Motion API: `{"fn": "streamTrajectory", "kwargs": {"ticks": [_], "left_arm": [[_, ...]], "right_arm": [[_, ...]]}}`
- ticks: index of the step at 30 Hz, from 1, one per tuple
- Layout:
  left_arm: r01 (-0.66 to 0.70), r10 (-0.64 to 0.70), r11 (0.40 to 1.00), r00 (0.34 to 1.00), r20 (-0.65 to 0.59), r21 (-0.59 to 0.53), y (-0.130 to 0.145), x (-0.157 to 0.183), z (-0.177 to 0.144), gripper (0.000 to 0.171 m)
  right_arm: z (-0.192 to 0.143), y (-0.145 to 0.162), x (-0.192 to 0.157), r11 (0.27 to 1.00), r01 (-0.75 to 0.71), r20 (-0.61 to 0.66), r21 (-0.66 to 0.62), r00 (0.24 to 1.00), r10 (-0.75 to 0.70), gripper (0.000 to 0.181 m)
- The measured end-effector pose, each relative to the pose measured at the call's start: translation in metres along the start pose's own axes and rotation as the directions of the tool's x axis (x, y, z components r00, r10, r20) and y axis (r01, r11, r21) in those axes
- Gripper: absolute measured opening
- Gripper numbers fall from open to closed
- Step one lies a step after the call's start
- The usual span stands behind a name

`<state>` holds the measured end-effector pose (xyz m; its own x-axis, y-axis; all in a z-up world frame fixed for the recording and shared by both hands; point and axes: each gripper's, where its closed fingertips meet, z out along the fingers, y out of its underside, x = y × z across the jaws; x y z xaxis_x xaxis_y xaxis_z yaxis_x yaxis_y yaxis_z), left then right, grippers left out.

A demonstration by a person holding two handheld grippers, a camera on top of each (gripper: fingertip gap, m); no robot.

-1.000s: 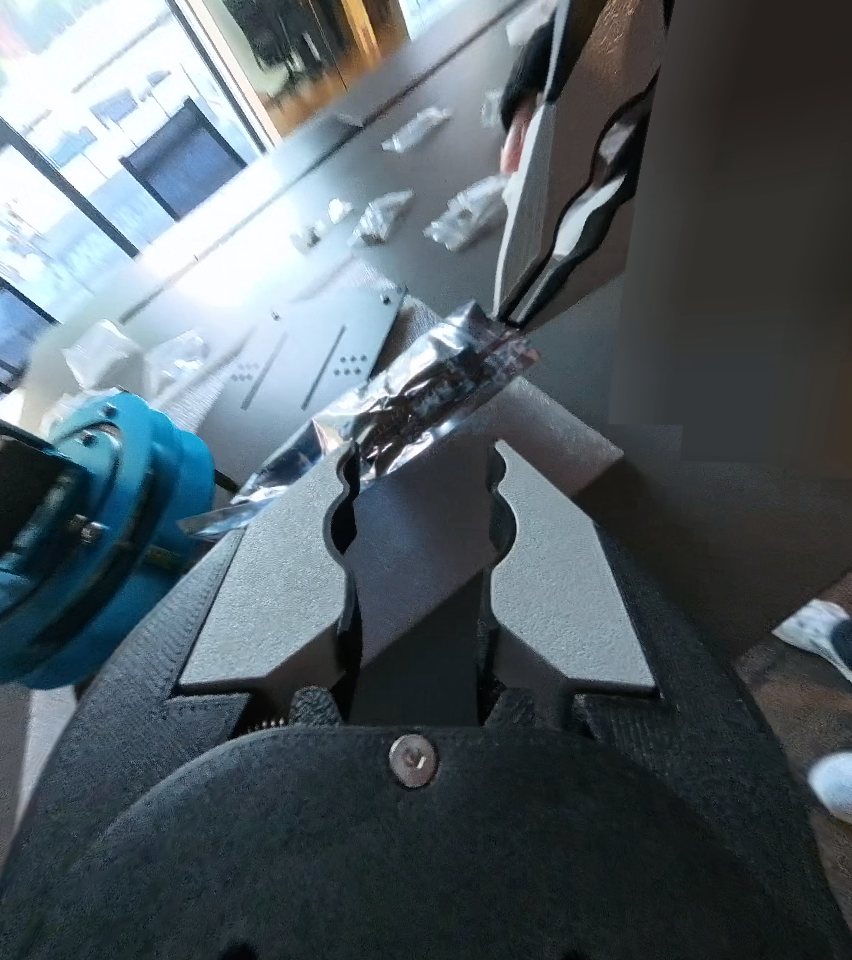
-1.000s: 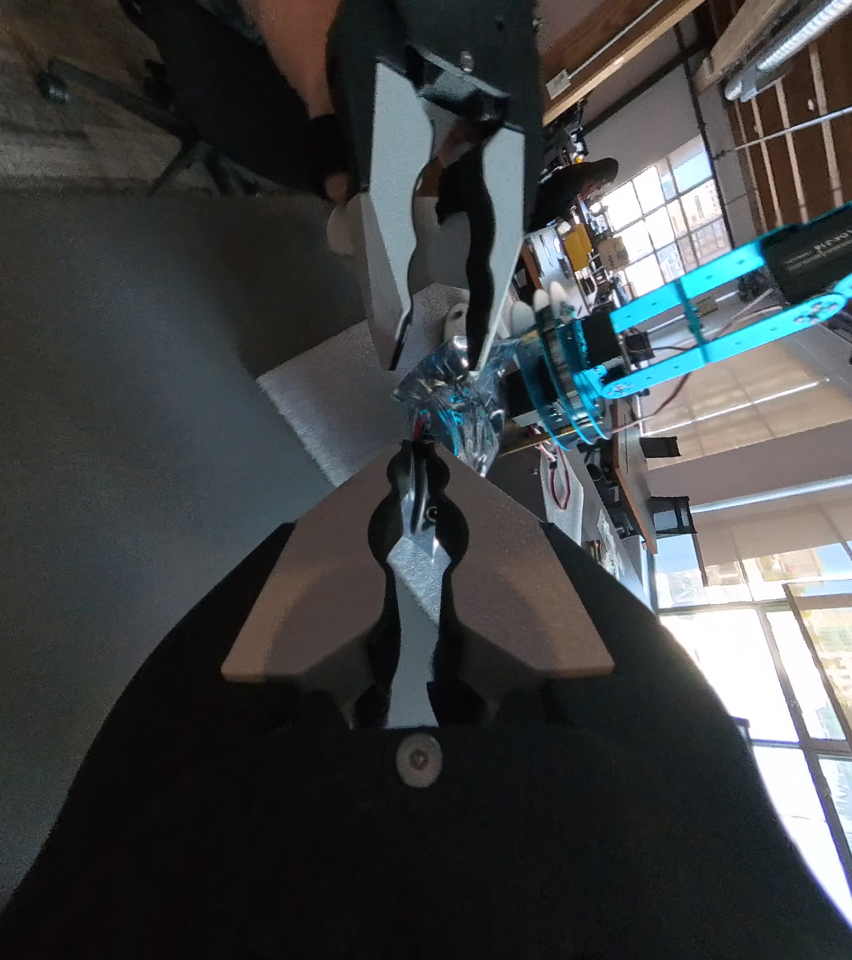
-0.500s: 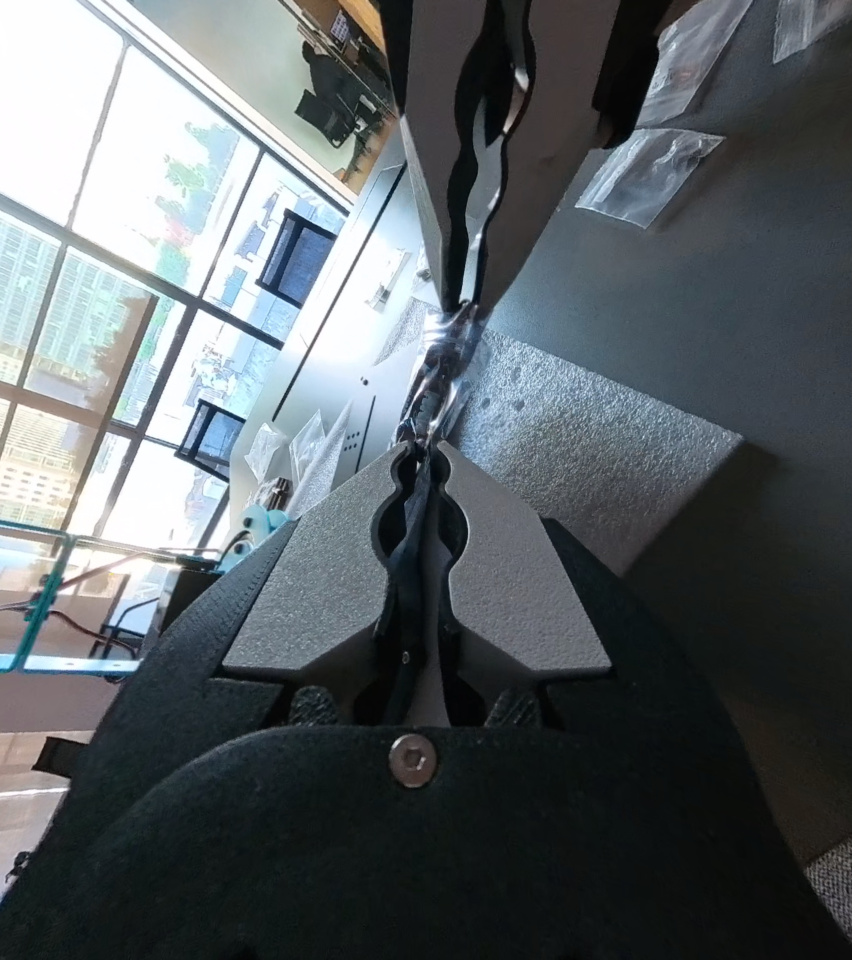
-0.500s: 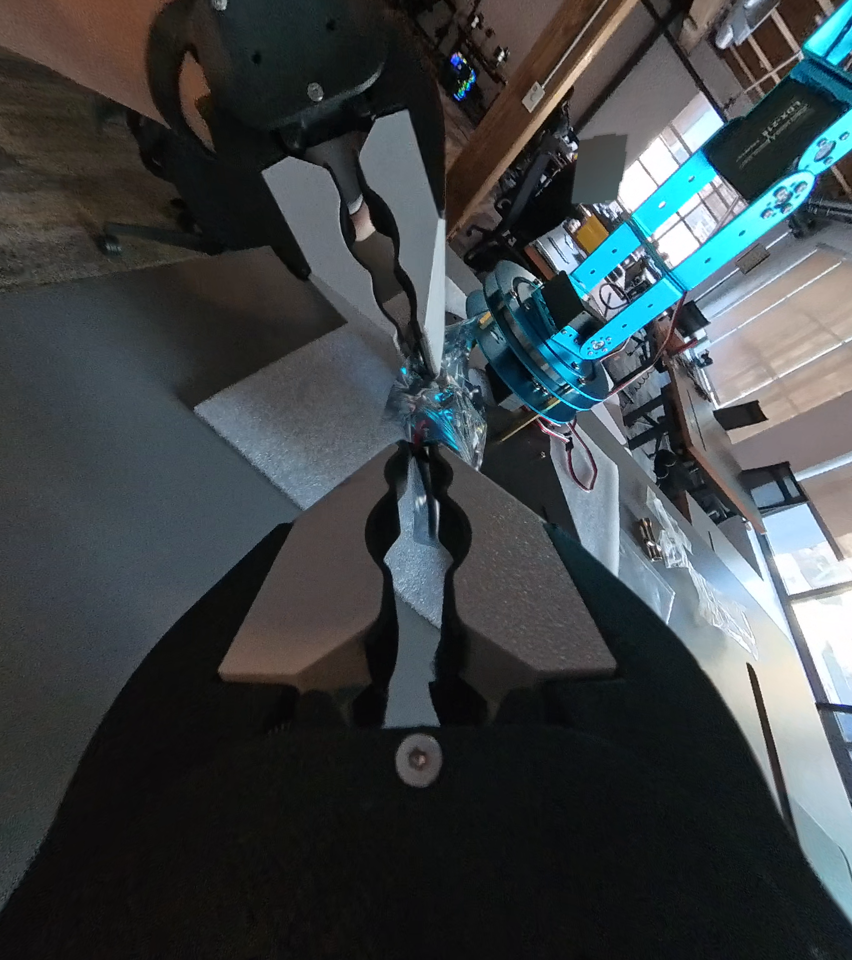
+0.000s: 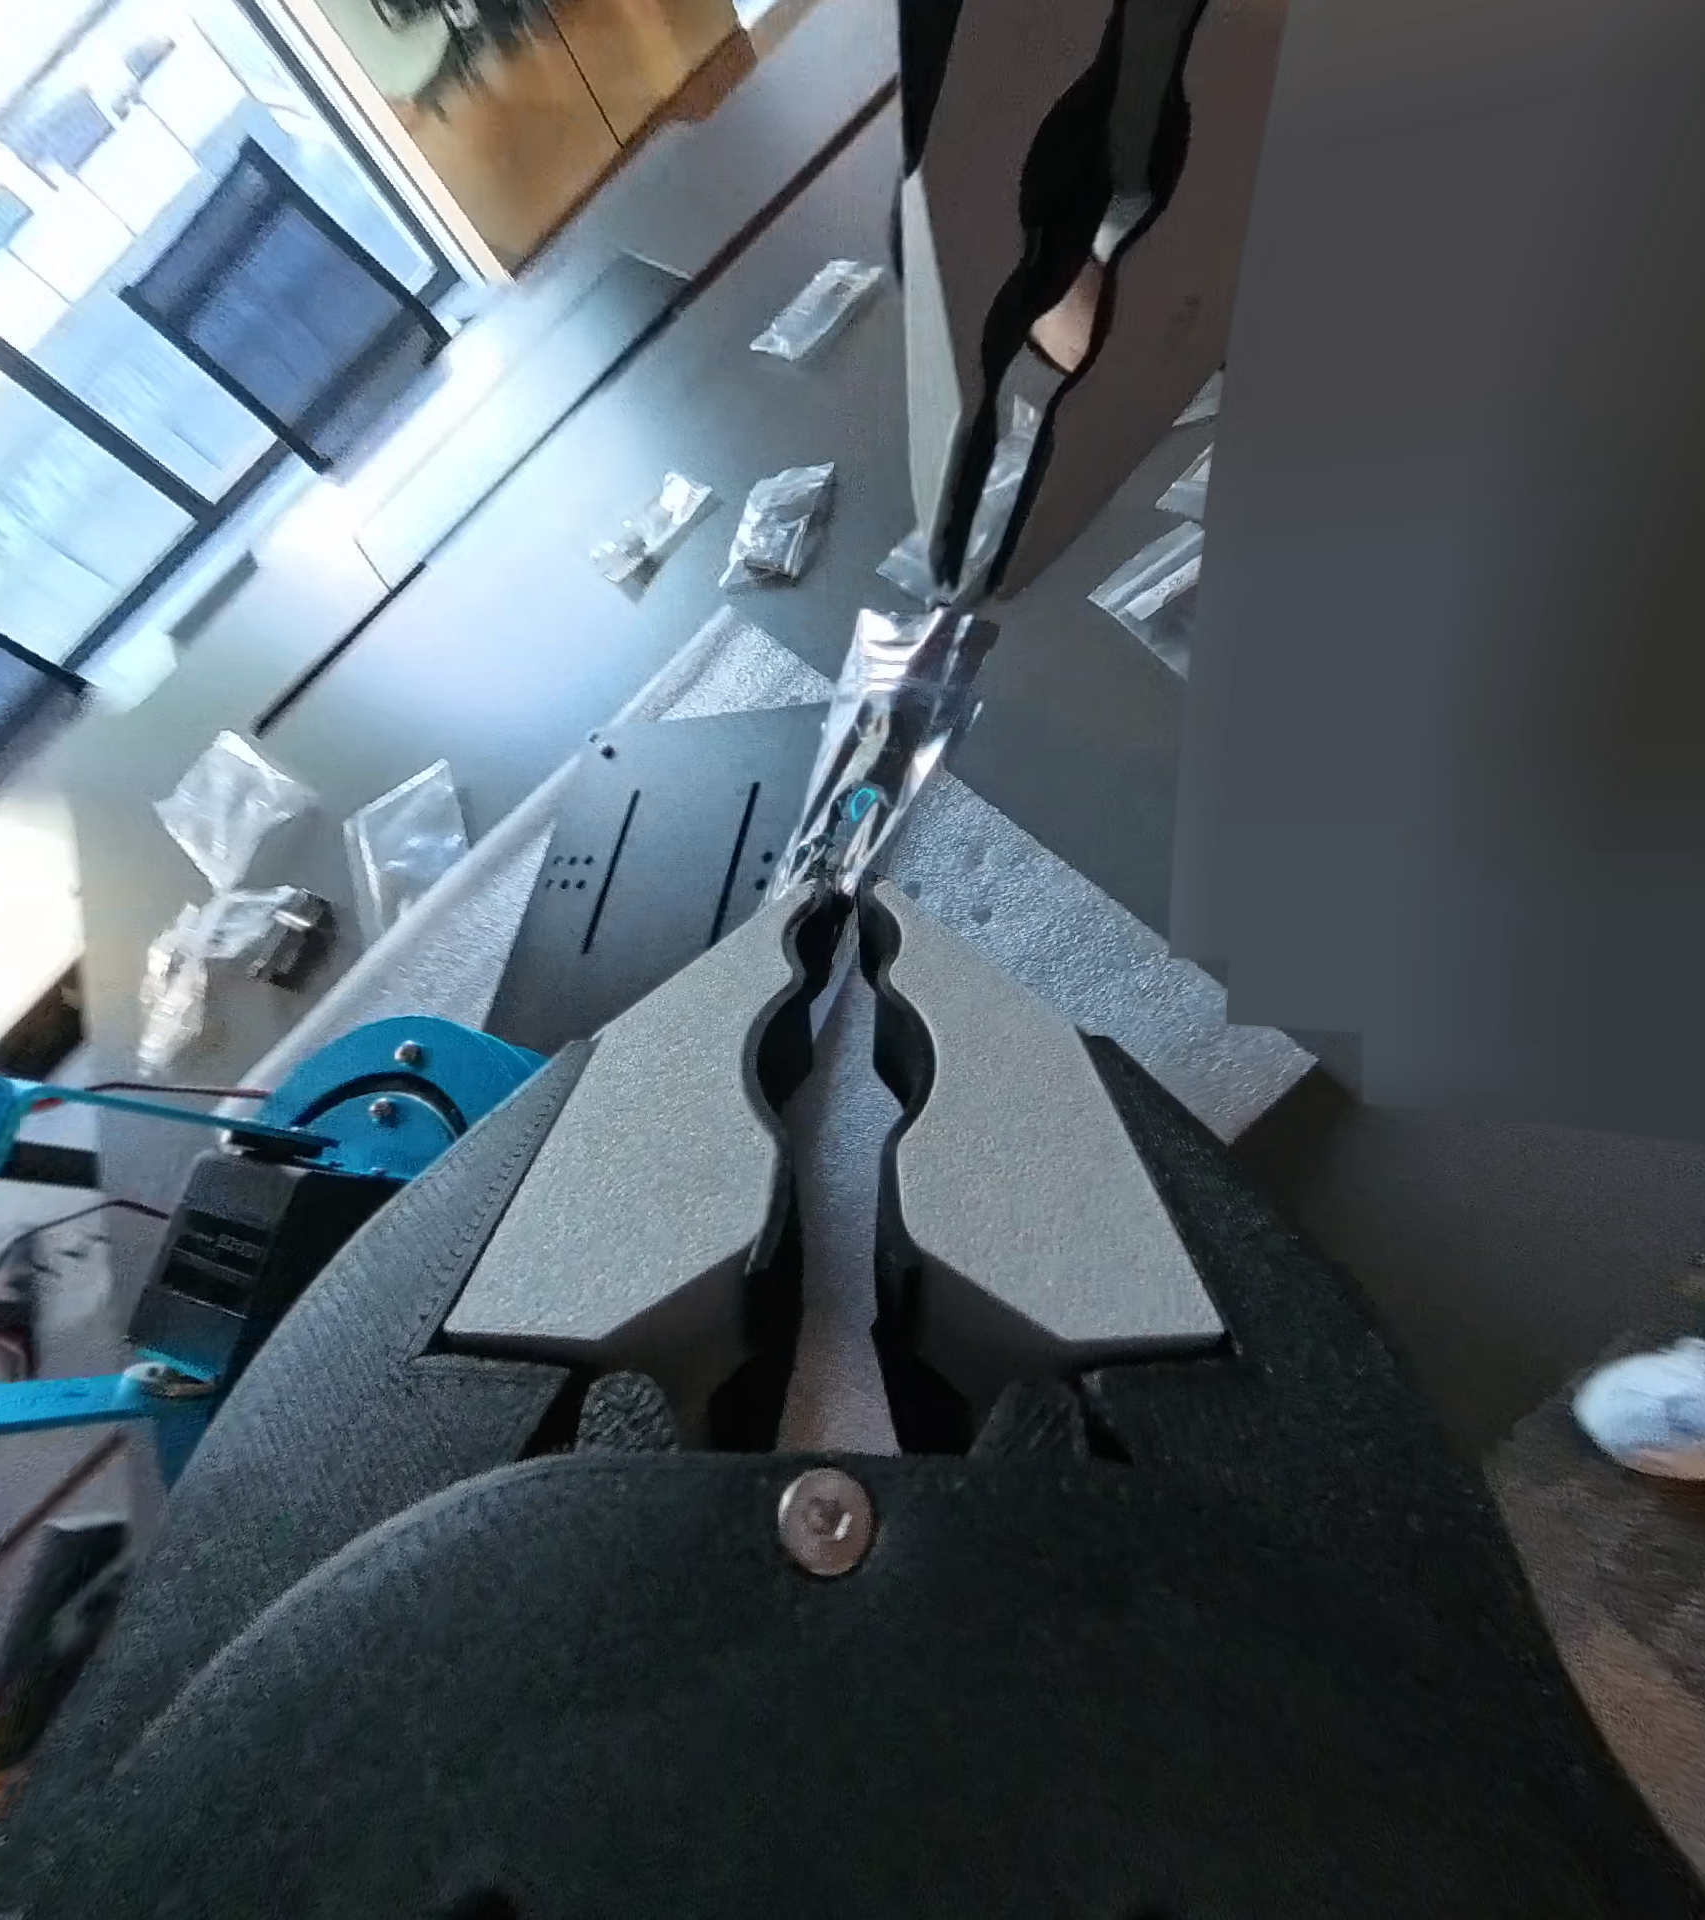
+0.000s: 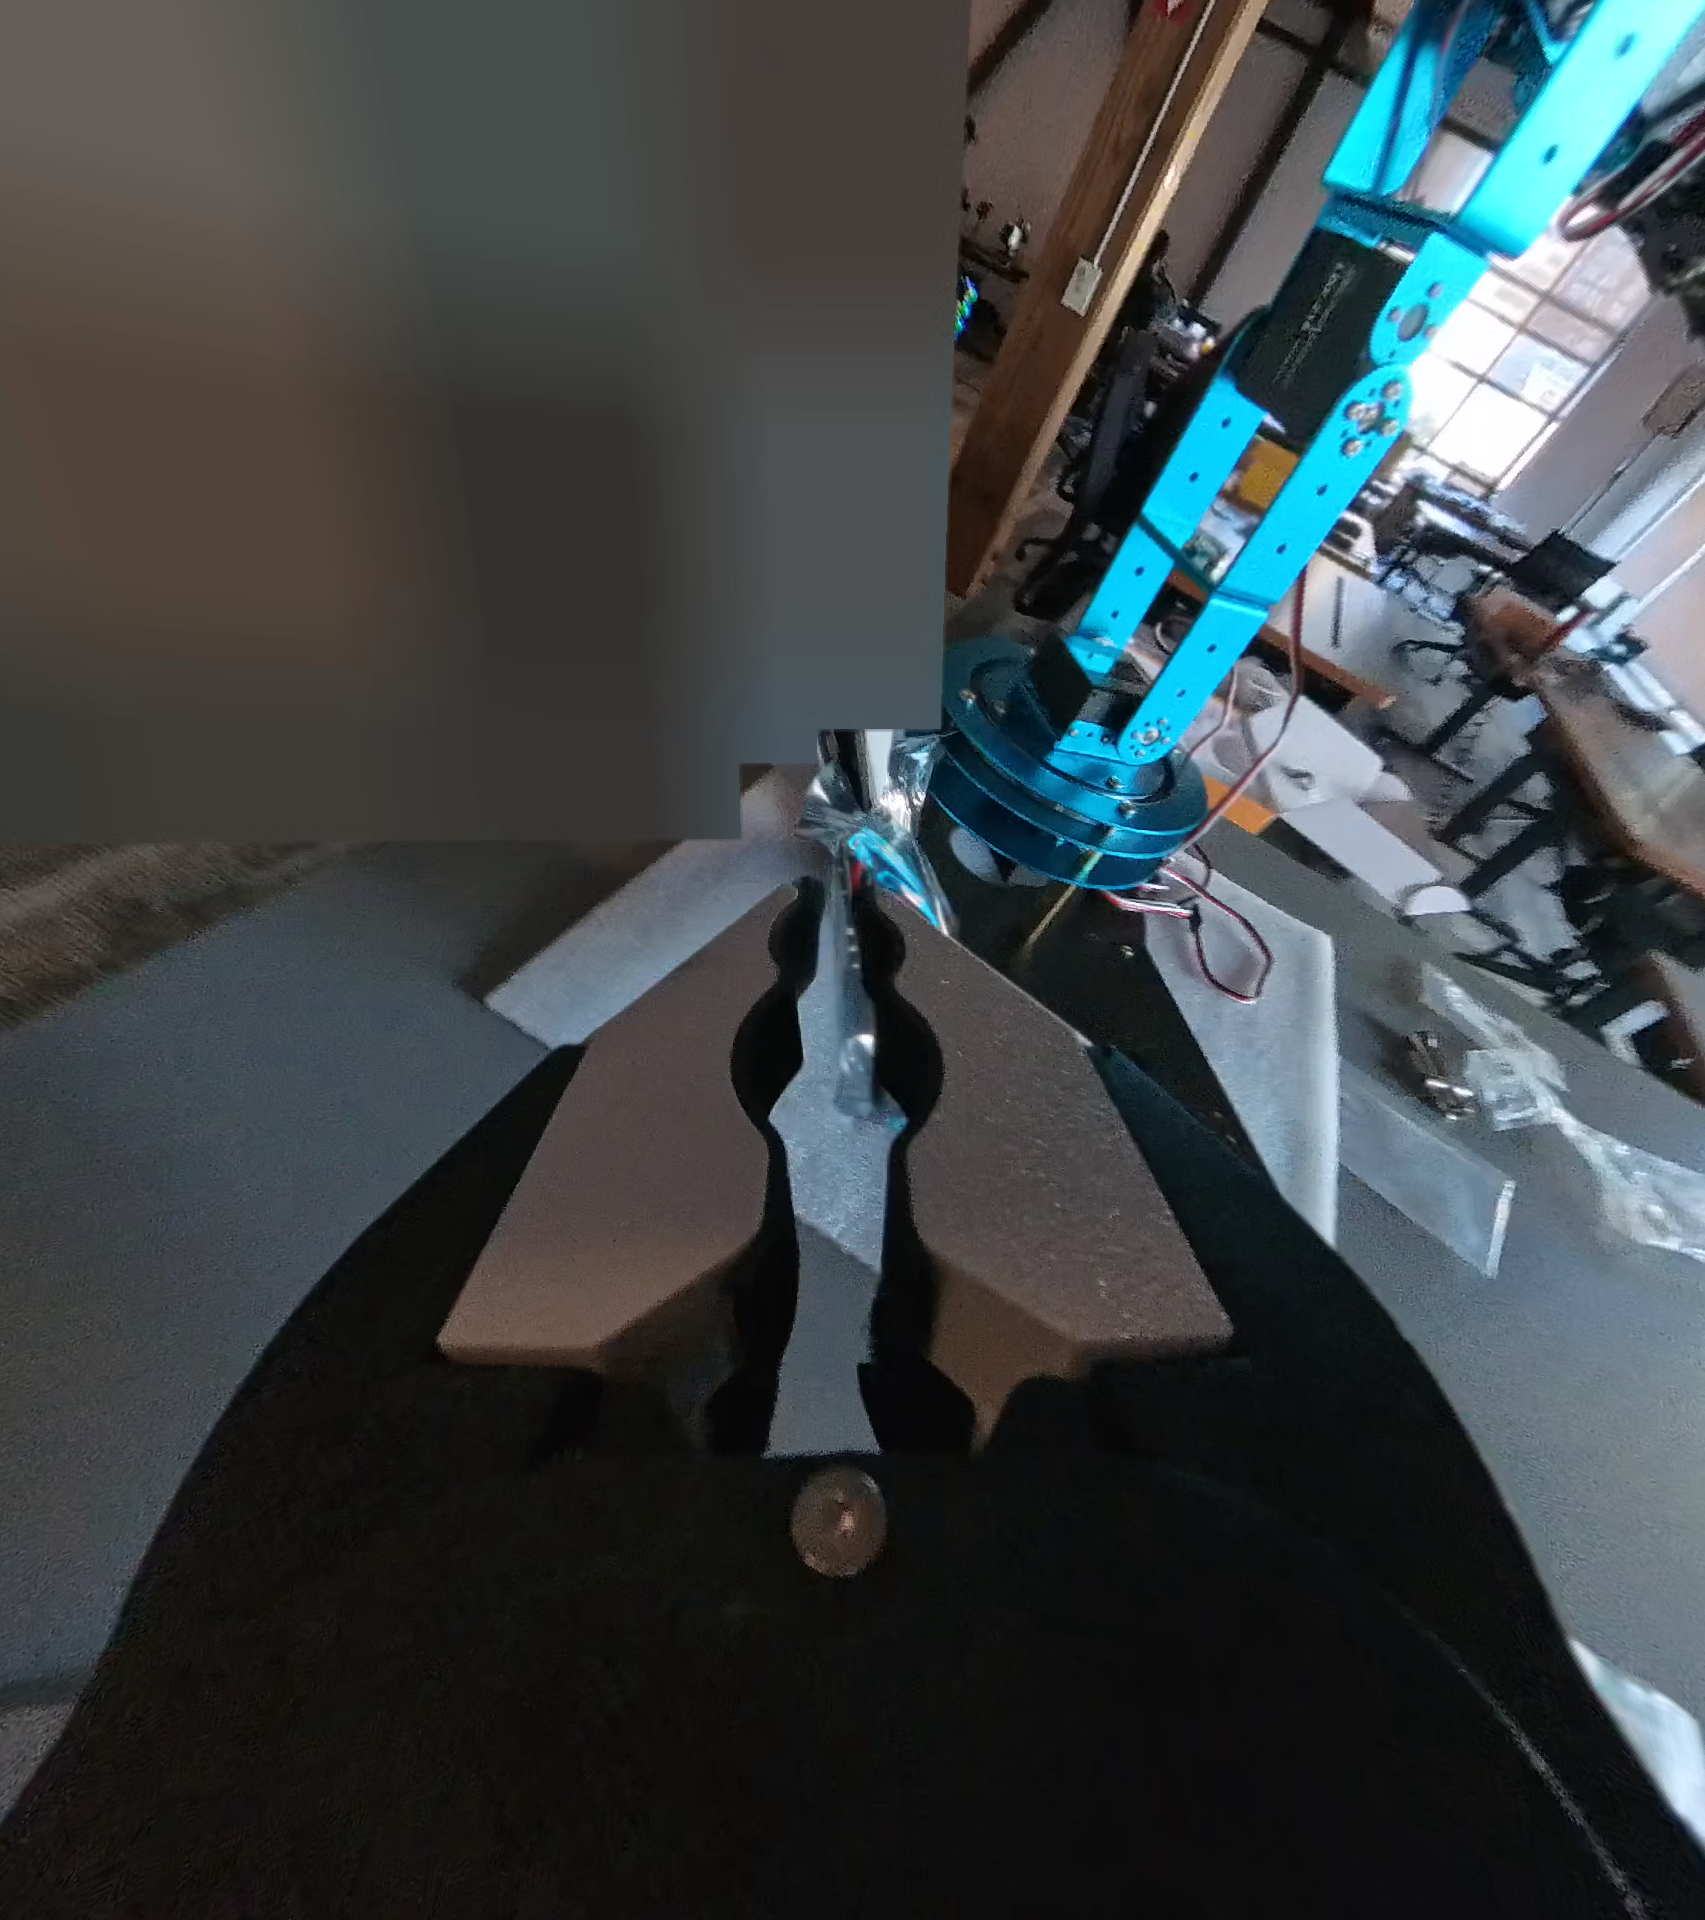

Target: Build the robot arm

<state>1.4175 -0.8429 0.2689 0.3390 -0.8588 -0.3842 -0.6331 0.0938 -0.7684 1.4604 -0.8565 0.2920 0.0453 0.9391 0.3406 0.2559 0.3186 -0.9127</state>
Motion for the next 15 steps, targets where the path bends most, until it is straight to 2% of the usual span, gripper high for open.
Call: {"fn": "streamTrajectory", "kwargs": {"ticks": [5, 8, 10, 11, 13, 15], "left_arm": [[0.161, -0.177, 0.980, 0.973, -0.150, -0.115, -0.012, 0.003, -0.007, 0.000], [0.154, -0.191, 0.971, 0.960, -0.206, -0.184, -0.014, 0.006, -0.004, 0.000], [0.144, -0.189, 0.964, 0.962, -0.195, -0.226, -0.006, 0.004, 0.005, 0.000], [0.131, -0.178, 0.963, 0.966, -0.187, -0.236, -0.002, 0.004, 0.010, 0.000], [0.119, -0.178, 0.955, 0.963, -0.204, -0.272, 0.006, 0.008, 0.017, 0.000], [0.153, -0.208, 0.959, 0.952, -0.224, -0.240, 0.000, 0.009, 0.019, 0.000]], "right_arm": [[-0.011, 0.000, 0.007, 0.996, -0.085, 0.040, 0.029, 0.996, 0.084, 0.000], [-0.008, 0.014, 0.014, 0.995, -0.102, 0.021, -0.014, 0.995, 0.103, 0.004], [-0.006, 0.023, 0.011, 0.994, -0.111, 0.054, -0.022, 0.992, 0.112, 0.006], [-0.005, 0.029, 0.008, 0.989, -0.140, 0.082, -0.037, 0.986, 0.143, 0.008], [-0.004, 0.047, 0.012, 0.970, -0.219, 0.062, -0.105, 0.972, 0.226, 0.012], [-0.003, 0.049, 0.008, 0.953, -0.293, 0.104, -0.076, 0.948, 0.300, 0.013]]}}
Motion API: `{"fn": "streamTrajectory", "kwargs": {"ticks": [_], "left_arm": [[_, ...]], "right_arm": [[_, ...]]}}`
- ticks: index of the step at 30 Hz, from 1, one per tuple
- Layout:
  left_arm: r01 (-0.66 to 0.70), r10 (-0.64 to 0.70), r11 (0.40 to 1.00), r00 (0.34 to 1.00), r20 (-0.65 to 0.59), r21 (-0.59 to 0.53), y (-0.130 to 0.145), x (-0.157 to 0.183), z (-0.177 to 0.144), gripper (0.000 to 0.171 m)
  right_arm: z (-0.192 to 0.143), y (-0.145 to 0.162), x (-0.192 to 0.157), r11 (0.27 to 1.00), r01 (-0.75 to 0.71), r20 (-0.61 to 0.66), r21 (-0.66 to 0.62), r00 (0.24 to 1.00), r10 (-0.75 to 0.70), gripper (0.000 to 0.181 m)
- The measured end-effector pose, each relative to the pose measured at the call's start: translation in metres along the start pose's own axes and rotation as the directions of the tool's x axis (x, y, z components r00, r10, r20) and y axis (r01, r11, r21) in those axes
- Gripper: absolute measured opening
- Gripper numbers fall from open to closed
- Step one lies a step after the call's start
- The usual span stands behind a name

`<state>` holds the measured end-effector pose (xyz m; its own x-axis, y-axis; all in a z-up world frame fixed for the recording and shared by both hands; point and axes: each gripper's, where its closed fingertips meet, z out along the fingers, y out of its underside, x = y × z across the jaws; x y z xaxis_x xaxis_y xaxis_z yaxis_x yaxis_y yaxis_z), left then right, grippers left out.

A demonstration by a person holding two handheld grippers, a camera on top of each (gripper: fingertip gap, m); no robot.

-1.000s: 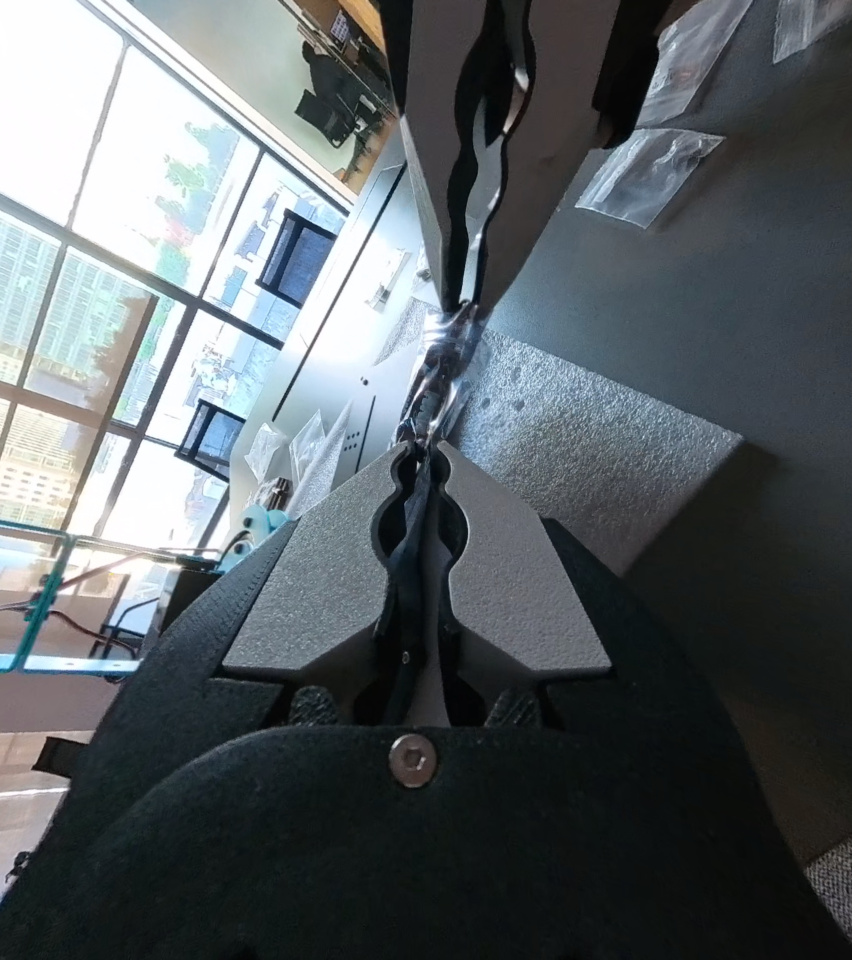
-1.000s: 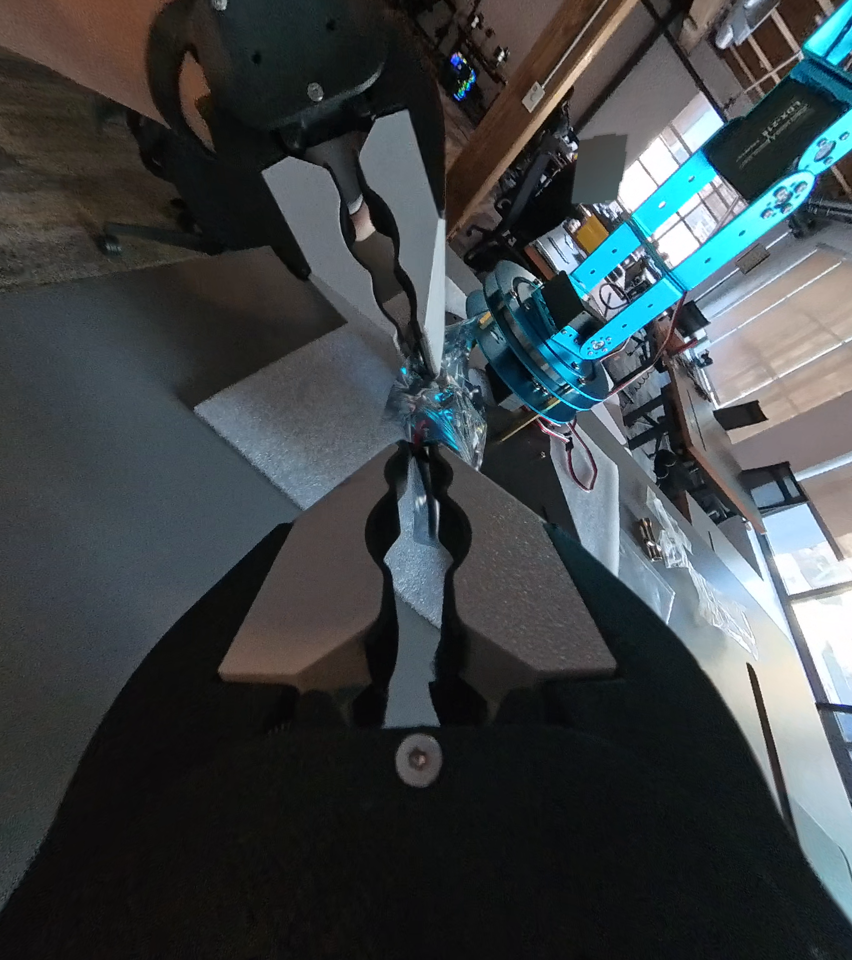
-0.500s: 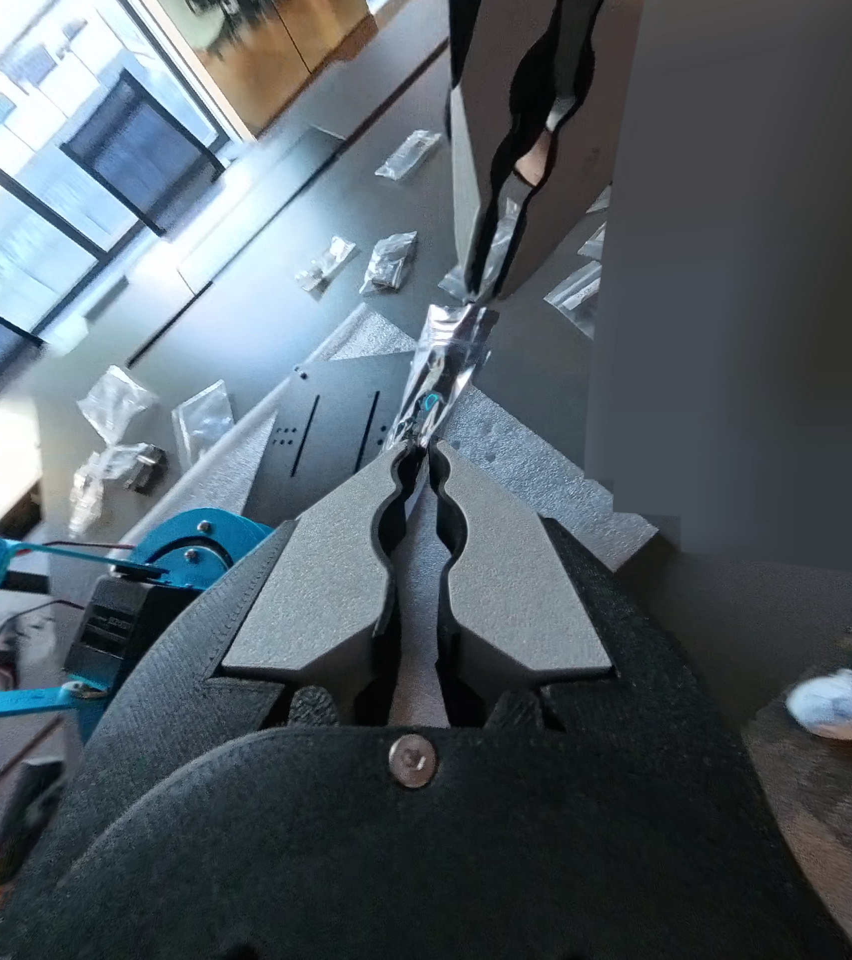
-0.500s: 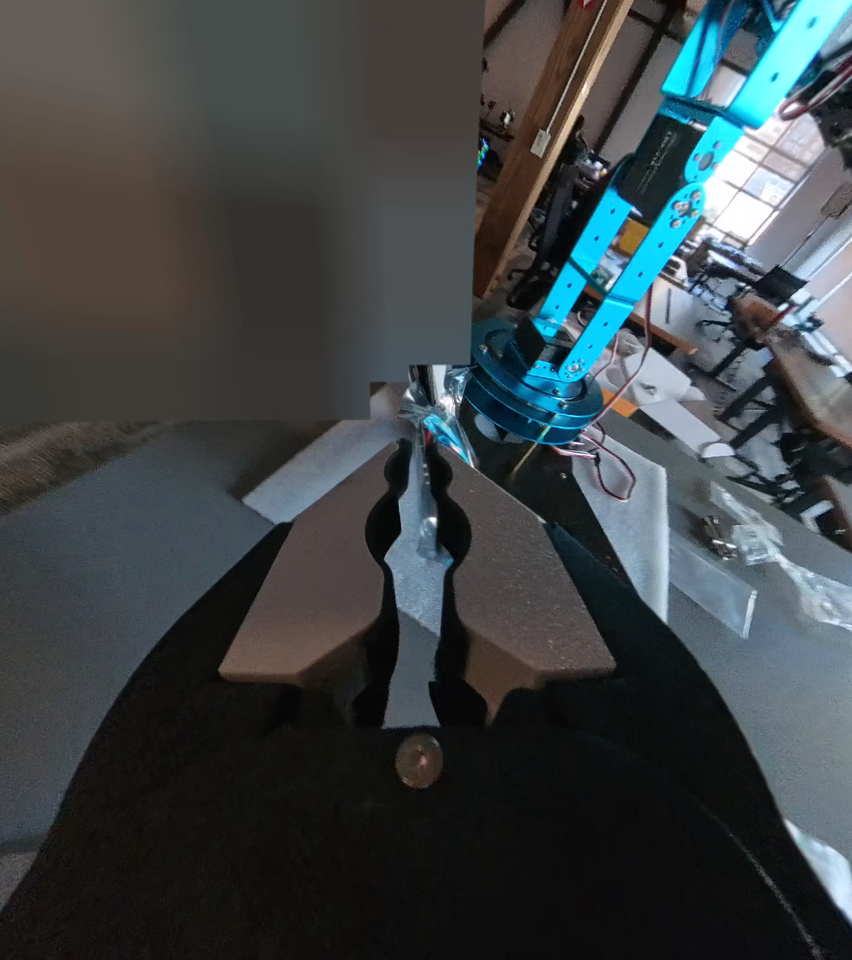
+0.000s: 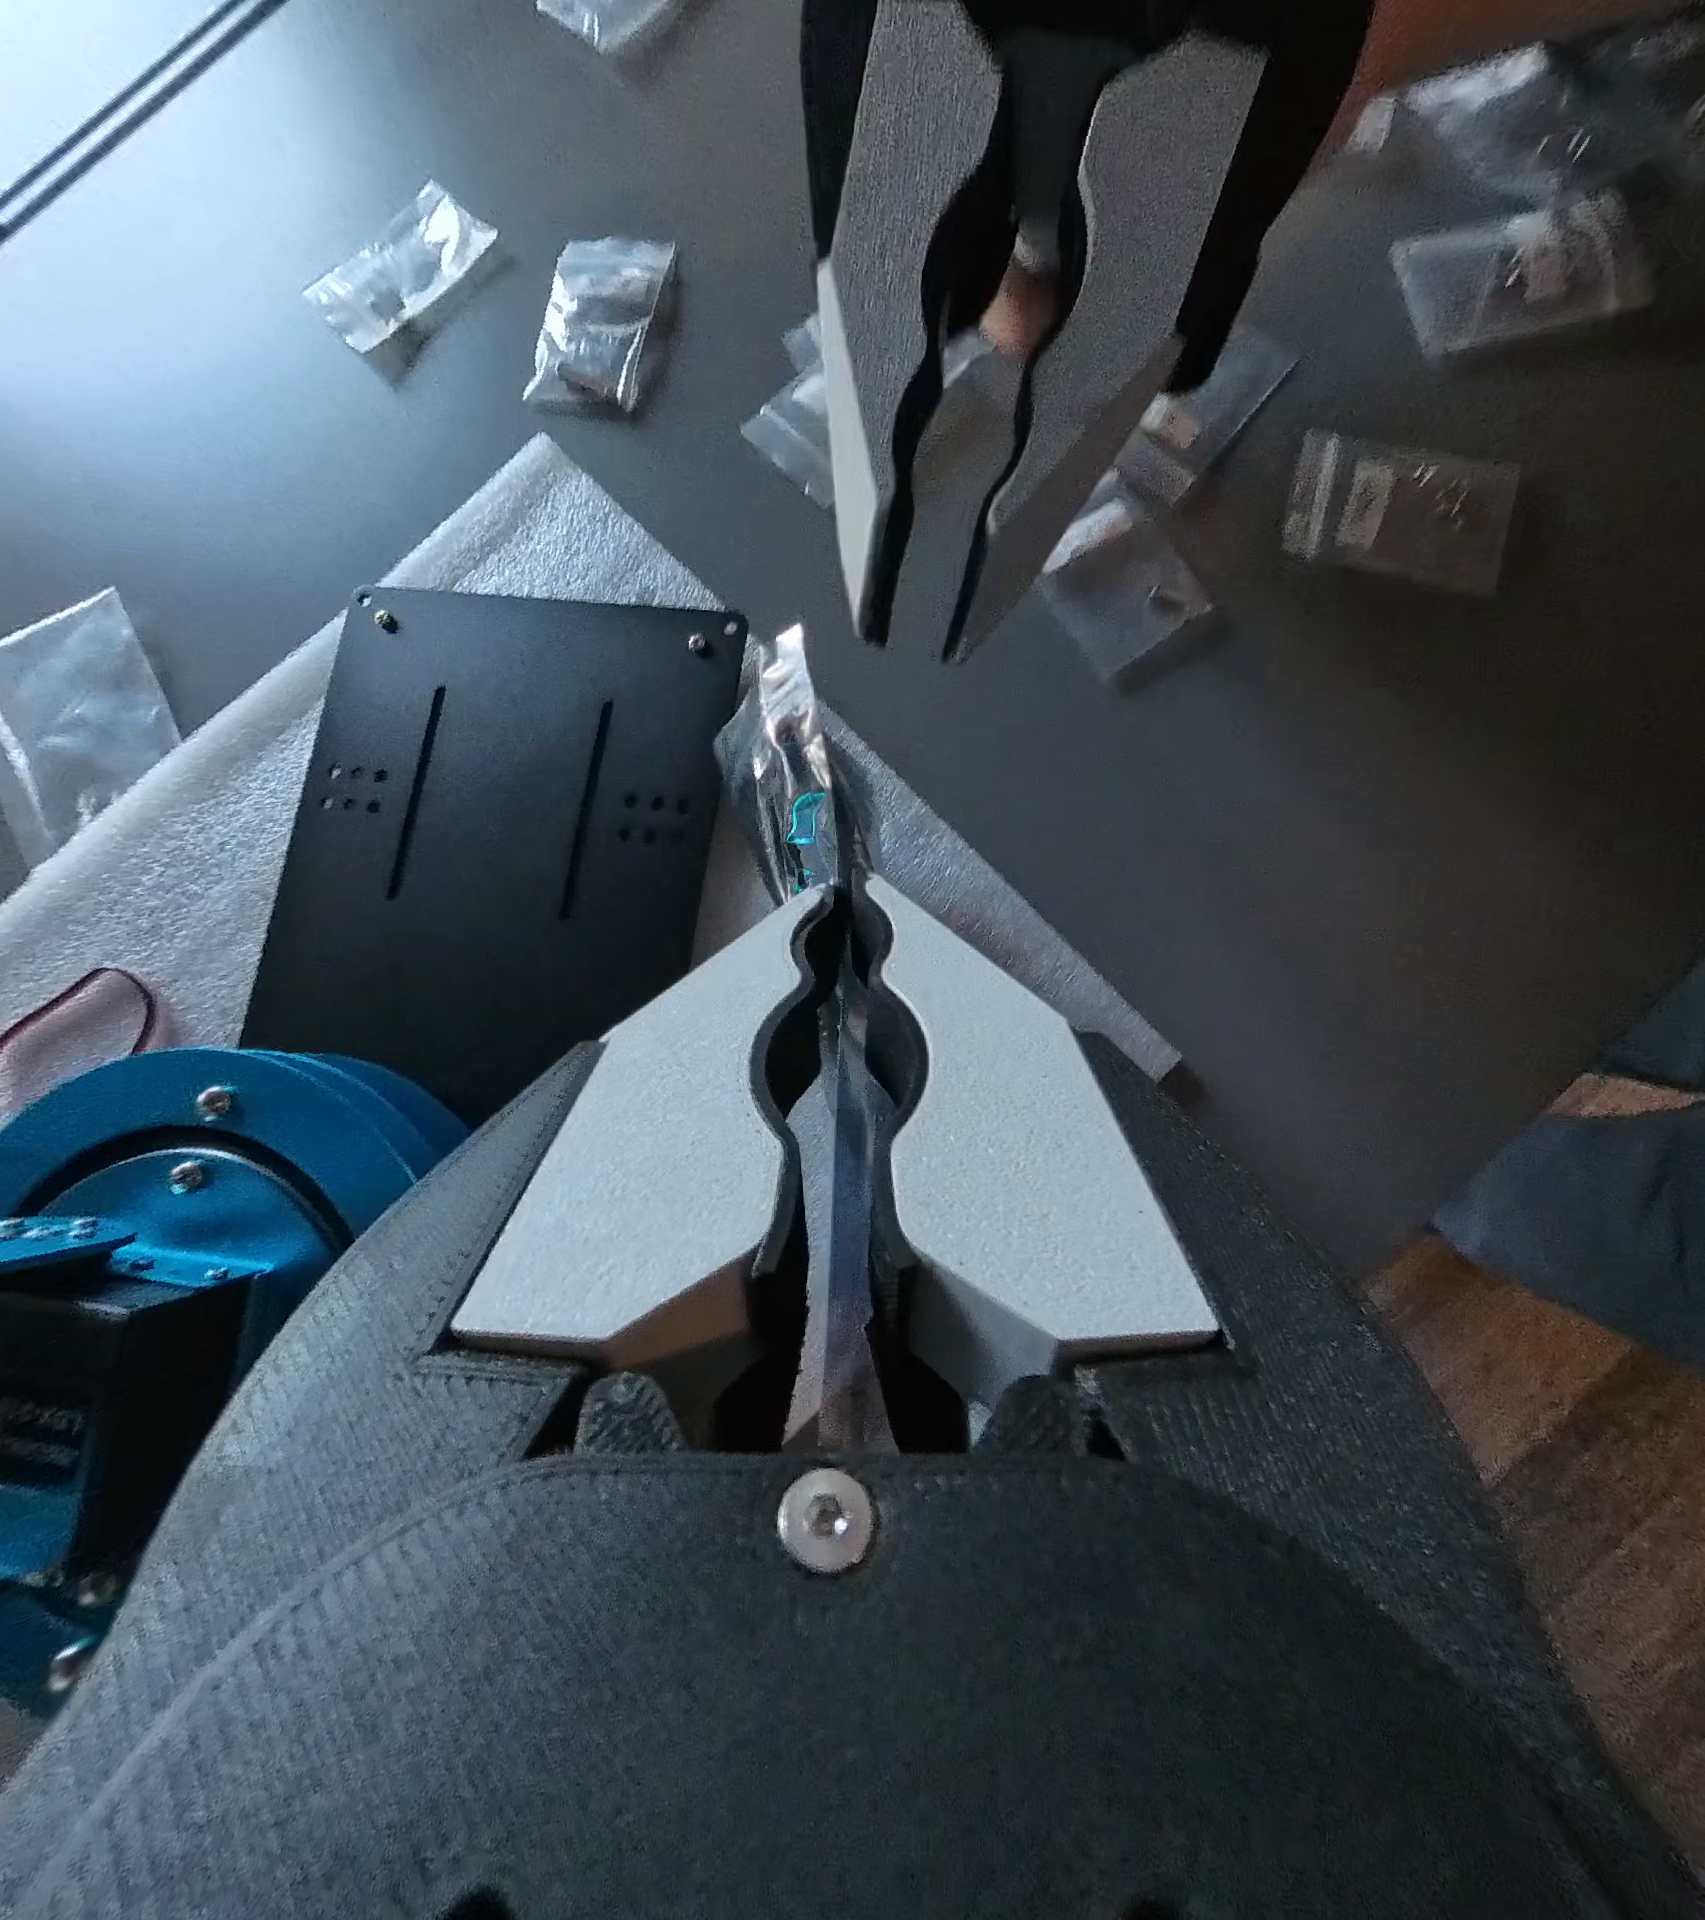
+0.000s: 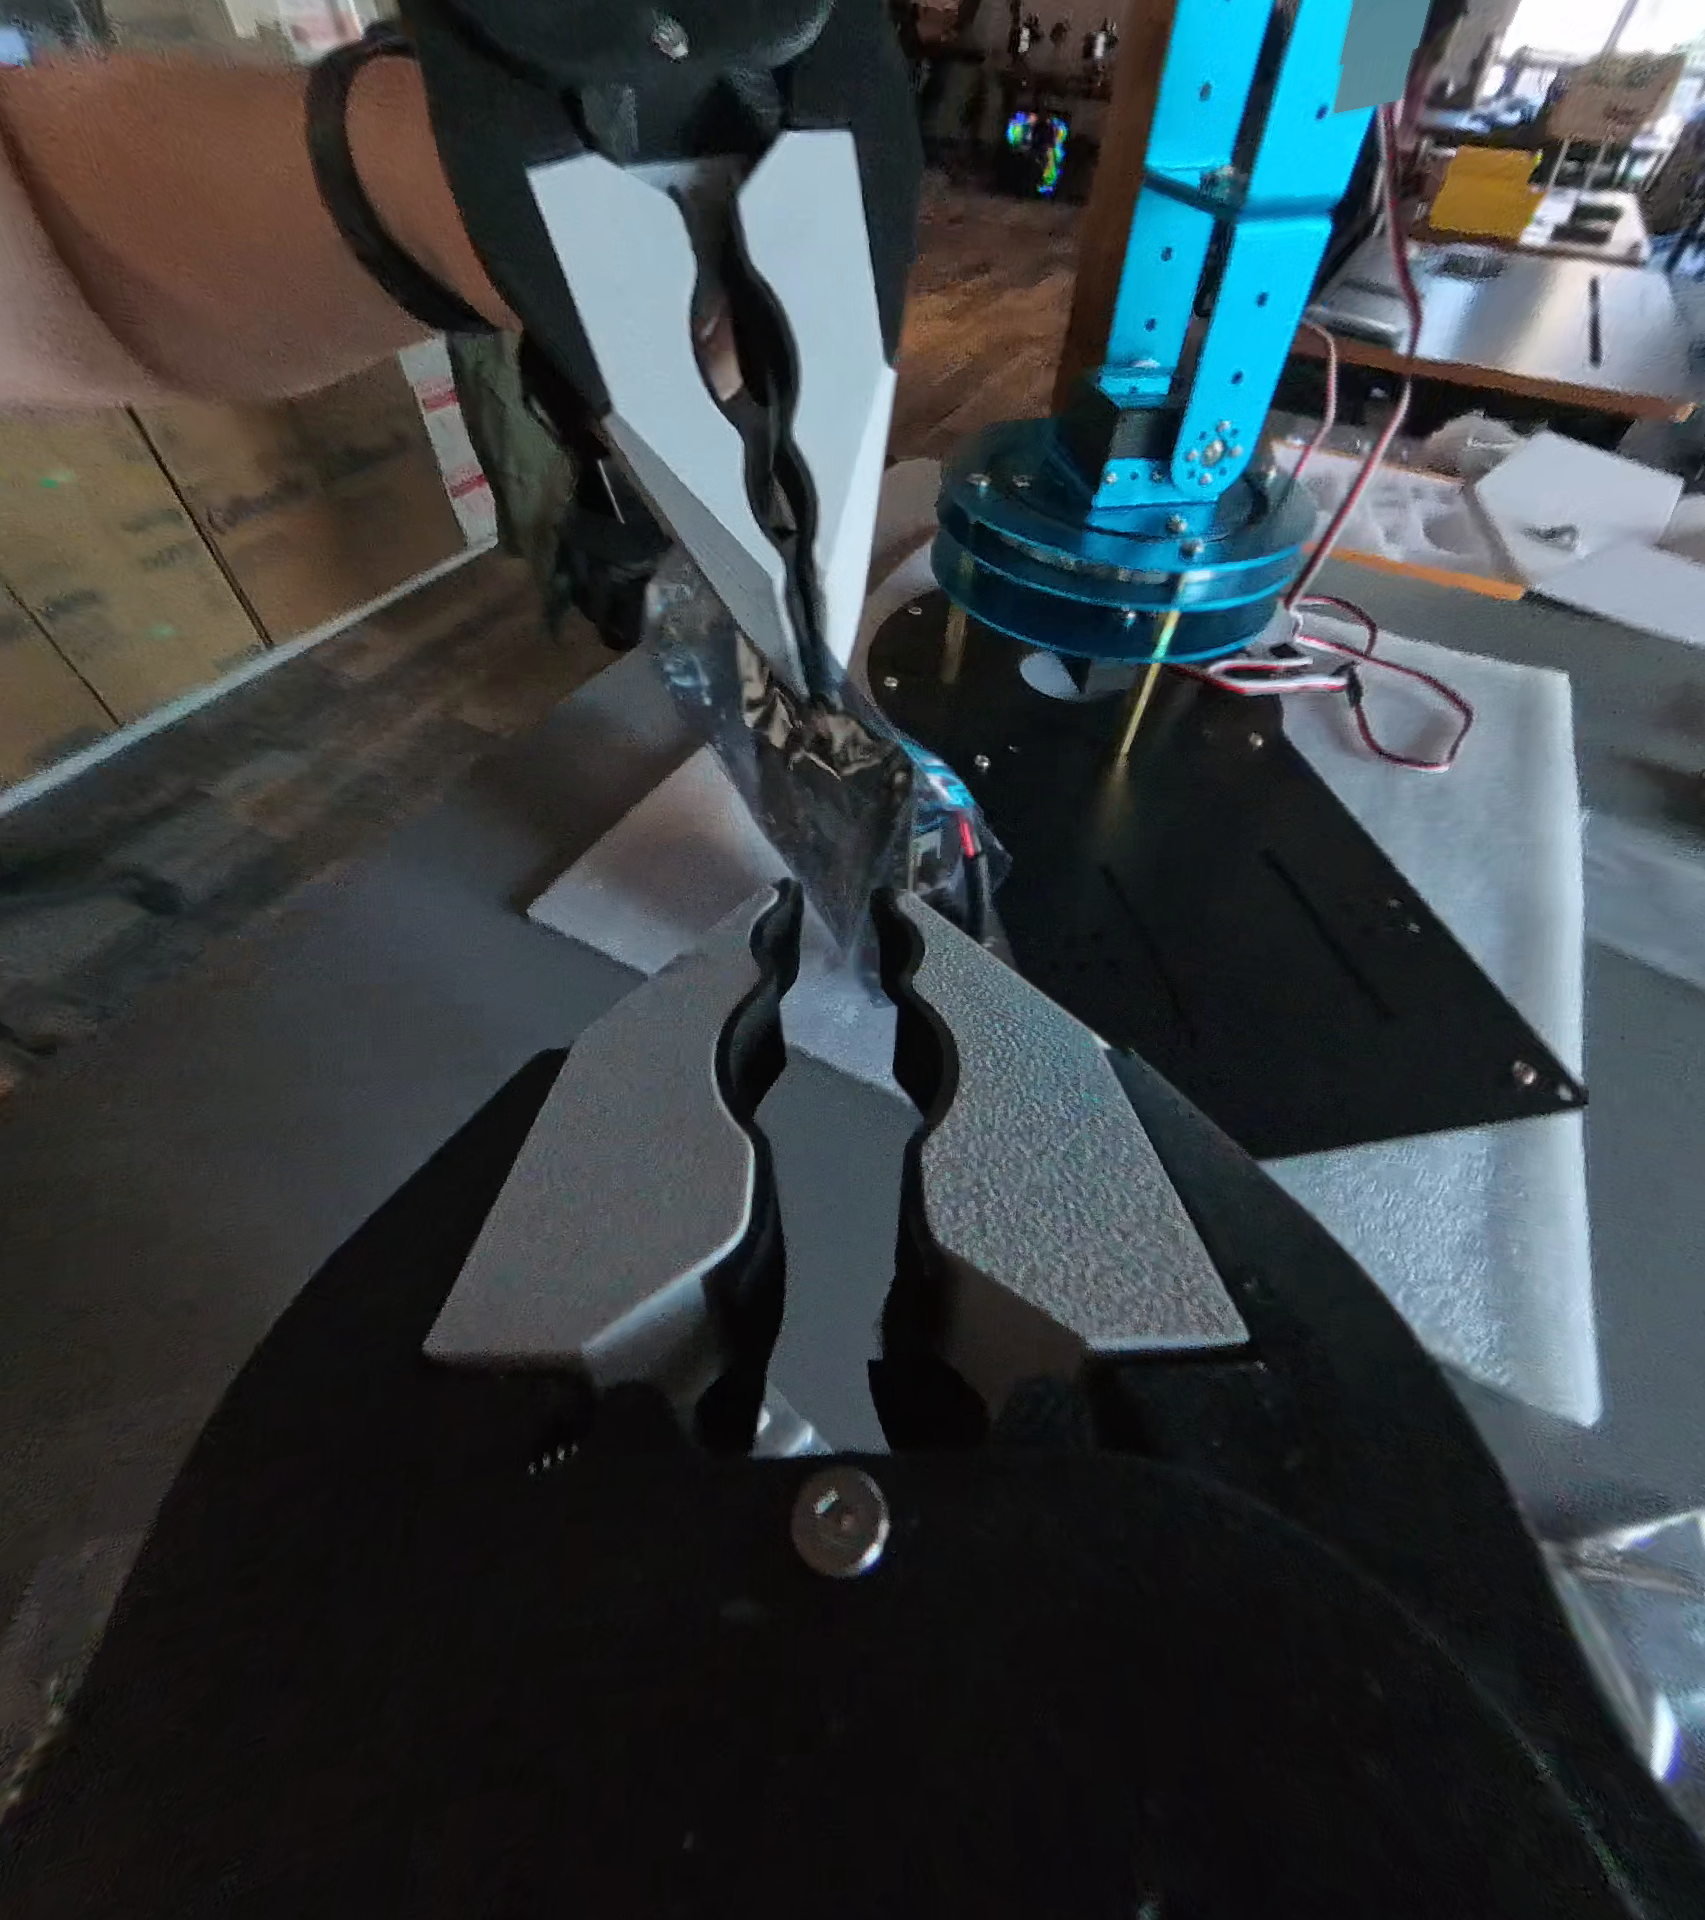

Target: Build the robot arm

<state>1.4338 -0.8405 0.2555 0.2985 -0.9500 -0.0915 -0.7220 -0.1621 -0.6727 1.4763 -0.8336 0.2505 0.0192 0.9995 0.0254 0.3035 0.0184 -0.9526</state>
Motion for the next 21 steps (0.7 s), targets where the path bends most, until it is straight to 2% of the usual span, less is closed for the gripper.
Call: {"fn": "streamTrajectory", "kwargs": {"ticks": [2, 5, 9, 12, 18, 21], "left_arm": [[0.037, -0.037, 0.999, 0.999, -0.016, 0.015, -0.001, -0.001, 0.001, 0.000], [0.067, -0.067, 0.996, 0.998, -0.014, 0.055, 0.000, -0.006, 0.003, 0.000], [0.124, -0.121, 0.986, 0.992, -0.033, 0.109, 0.003, -0.008, 0.001, 0.000], [0.126, -0.125, 0.984, 0.992, -0.020, 0.126, 0.006, -0.010, 0.001, 0.000], [0.123, -0.123, 0.981, 0.992, -0.012, 0.151, 0.007, -0.009, 0.001, 0.000], [0.110, -0.109, 0.980, 0.994, -0.017, 0.167, 0.005, -0.008, 0.002, 0.000]], "right_arm": [[0.002, 0.006, 0.016, 0.998, -0.065, -0.066, -0.016, 0.996, 0.064, 0.015], [0.008, 0.002, 0.013, 0.989, -0.149, 0.010, -0.018, 0.989, 0.149, 0.017], [0.020, 0.006, 0.019, 0.985, -0.155, -0.009, -0.077, 0.988, 0.154, 0.018], [0.023, 0.000, 0.022, 0.984, -0.173, -0.031, -0.043, 0.985, 0.172, 0.016], [0.027, 0.008, 0.024, 0.943, -0.328, 0.035, -0.060, 0.943, 0.330, 0.012], [0.027, 0.007, 0.022, 0.940, -0.339, 0.084, -0.044, 0.936, 0.342, 0.013]]}}
